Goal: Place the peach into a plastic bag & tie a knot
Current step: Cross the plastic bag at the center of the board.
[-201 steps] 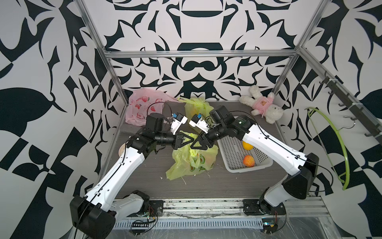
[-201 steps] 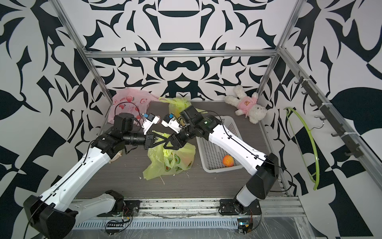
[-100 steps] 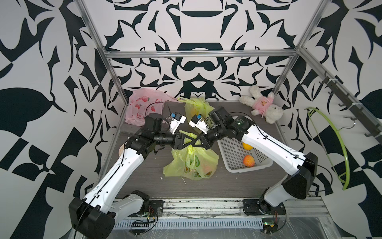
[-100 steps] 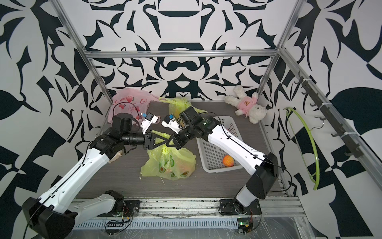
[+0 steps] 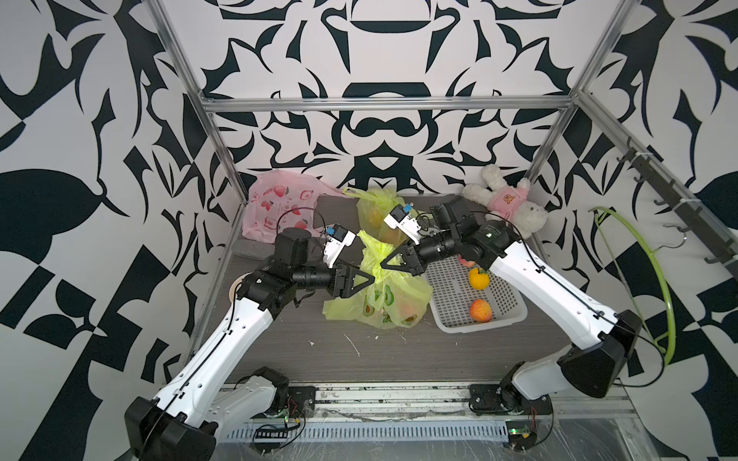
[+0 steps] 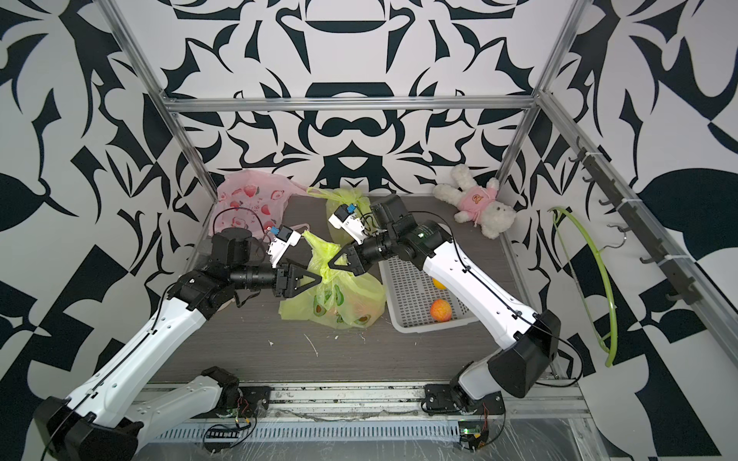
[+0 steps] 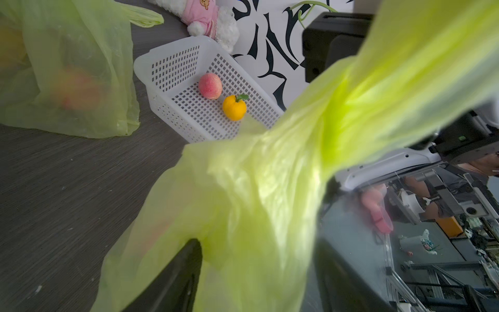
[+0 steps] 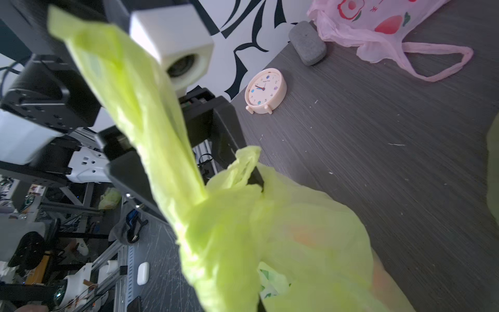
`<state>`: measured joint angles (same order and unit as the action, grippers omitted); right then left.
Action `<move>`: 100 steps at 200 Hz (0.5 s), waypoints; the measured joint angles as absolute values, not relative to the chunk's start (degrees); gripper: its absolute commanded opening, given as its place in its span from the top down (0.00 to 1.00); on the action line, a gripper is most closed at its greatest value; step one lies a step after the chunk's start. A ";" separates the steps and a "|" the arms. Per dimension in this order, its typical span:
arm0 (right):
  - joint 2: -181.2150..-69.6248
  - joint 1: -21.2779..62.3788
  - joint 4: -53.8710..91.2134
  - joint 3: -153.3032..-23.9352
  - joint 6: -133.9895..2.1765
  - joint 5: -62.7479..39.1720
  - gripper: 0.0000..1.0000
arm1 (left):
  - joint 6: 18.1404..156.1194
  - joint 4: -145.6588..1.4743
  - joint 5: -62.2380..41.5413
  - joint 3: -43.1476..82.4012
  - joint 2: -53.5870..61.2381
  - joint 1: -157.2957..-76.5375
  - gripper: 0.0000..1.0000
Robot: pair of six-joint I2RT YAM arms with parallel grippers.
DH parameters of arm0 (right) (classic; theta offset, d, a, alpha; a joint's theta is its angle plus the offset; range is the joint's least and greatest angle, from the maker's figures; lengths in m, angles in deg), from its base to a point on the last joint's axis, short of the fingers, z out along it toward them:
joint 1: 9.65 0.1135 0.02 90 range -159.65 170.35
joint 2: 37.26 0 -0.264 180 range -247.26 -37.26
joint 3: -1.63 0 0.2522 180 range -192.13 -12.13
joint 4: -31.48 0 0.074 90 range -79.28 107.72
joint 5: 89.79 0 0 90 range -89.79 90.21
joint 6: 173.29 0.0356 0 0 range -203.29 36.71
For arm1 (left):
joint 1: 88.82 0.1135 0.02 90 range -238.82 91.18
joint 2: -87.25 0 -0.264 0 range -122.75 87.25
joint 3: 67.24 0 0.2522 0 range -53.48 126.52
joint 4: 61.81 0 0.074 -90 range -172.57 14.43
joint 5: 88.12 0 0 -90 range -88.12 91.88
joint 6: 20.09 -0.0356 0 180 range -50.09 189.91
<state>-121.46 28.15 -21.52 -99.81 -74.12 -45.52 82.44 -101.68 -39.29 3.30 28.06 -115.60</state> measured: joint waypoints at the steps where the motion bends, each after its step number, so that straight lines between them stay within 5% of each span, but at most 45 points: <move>1: -121.46 28.15 -21.50 -99.81 -74.10 -45.63 1.00 | 82.29 -101.75 -39.13 3.30 28.06 -115.65 0.29; 52: -121.42 28.15 -19.64 -100.09 -71.35 -49.72 1.00 | 79.65 -102.95 -34.57 3.32 28.06 -117.81 0.34; 85: -121.42 28.15 -19.62 -100.14 -70.93 -50.60 1.00 | 78.49 -103.91 -33.08 3.36 27.99 -118.38 0.85; 100: -121.42 28.17 -19.69 -100.14 -70.95 -50.49 1.00 | 77.85 -103.91 -32.60 3.49 27.97 -118.53 1.00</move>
<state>-121.42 28.17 -19.69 -100.14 -70.95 -50.49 77.85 -103.91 -32.60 3.49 27.97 -118.53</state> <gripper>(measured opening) 0.047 0.109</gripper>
